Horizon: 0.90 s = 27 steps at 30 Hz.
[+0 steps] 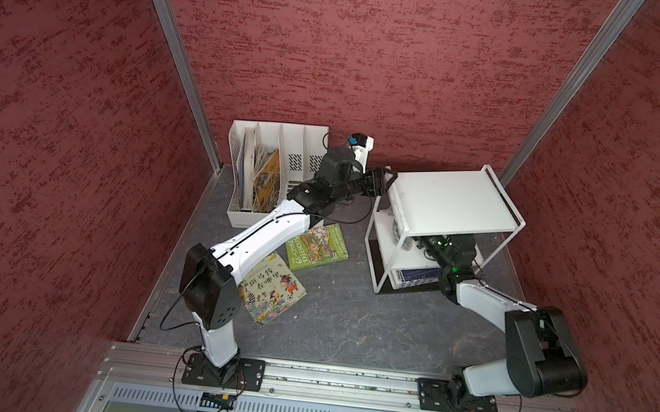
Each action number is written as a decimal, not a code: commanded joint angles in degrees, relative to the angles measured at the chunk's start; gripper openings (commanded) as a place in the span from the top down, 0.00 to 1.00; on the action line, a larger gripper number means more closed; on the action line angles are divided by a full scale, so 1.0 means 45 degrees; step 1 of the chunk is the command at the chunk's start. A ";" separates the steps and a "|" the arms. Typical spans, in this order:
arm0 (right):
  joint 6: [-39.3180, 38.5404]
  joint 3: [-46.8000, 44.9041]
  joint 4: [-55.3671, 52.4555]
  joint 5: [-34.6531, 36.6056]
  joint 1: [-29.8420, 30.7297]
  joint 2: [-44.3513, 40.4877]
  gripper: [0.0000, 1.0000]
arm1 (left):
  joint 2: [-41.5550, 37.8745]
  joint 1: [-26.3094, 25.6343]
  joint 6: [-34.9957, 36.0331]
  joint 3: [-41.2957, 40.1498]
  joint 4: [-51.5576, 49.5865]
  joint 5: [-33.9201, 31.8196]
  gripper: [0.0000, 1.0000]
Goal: Wipe the bookshelf clean with a cloth
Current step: Wipe the dust from the shelf.
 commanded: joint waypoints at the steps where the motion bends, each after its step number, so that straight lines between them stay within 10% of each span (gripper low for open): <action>1: 0.0425 -0.1147 -0.2163 0.0223 -0.0017 -0.0562 1.00 | 0.0135 -0.0099 0.0463 -0.0476 -0.1271 -0.0125 0.30; 19: -0.6656 -0.1396 -1.1896 0.2926 -0.0179 -0.7791 1.00 | -0.1256 -0.0001 0.1052 -0.1597 -0.0931 -0.0309 0.21; 27: -1.0558 -0.0922 -1.2334 0.5438 -0.0184 -0.8669 1.00 | -0.1325 -0.0107 0.1099 -0.1777 -0.0694 -0.0043 0.21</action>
